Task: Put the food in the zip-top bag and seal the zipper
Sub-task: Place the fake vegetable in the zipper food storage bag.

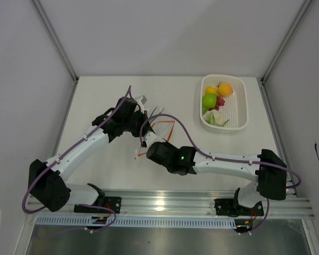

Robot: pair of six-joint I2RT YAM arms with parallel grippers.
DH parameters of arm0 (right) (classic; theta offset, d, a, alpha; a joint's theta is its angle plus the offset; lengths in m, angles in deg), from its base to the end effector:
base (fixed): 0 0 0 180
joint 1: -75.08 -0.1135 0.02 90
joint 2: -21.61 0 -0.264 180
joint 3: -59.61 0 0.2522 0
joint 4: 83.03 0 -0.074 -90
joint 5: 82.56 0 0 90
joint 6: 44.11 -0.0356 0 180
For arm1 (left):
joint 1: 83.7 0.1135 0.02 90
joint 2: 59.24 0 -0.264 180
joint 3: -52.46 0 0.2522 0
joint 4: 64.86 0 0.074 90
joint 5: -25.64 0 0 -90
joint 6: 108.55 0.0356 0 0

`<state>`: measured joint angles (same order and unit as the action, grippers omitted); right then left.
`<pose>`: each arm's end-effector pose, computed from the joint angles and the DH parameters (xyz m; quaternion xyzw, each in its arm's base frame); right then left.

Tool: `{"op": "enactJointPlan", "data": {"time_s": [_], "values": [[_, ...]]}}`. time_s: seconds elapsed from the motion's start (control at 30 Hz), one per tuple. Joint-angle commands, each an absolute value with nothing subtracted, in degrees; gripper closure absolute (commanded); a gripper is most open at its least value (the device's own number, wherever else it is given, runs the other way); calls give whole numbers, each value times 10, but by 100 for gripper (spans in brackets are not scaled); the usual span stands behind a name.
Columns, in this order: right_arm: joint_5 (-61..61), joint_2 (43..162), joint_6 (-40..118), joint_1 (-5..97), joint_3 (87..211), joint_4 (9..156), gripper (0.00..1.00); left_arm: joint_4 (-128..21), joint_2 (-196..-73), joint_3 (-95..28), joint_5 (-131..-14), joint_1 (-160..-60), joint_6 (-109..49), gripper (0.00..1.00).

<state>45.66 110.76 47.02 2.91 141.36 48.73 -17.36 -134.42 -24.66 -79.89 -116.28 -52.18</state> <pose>0.1201 0.3014 0.2608 -0.4613 0.7820 -0.0924 0.4089 0.2311 -0.1590 0.2999 0.0427 0.9177 -0.3094 0.2456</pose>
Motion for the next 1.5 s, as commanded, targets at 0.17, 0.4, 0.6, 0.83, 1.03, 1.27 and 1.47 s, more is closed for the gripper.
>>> {"op": "enactJointPlan", "data": {"time_s": [0.17,0.4,0.6,0.83,1.03,1.27,1.47], "values": [[455,1097,400,49,1451,641,93,-181,-1315,-238,-892,-1196,-540,99],[456,1148,352,44,1519,599,94,-174,-1311,-235,-884,-1196,-534,99],[401,1113,309,34,1490,535,100,-148,-1311,-242,-827,-1195,-515,99],[307,968,268,39,1348,531,100,-160,-1330,-254,-810,-1190,-520,99],[220,848,273,48,1274,551,100,-160,-1359,-277,-813,-1186,-518,99],[160,802,277,52,1238,525,100,-164,-1385,-299,-814,-1165,-513,99],[140,814,259,60,1241,503,100,-176,-1384,-310,-798,-1146,-521,99]]}}
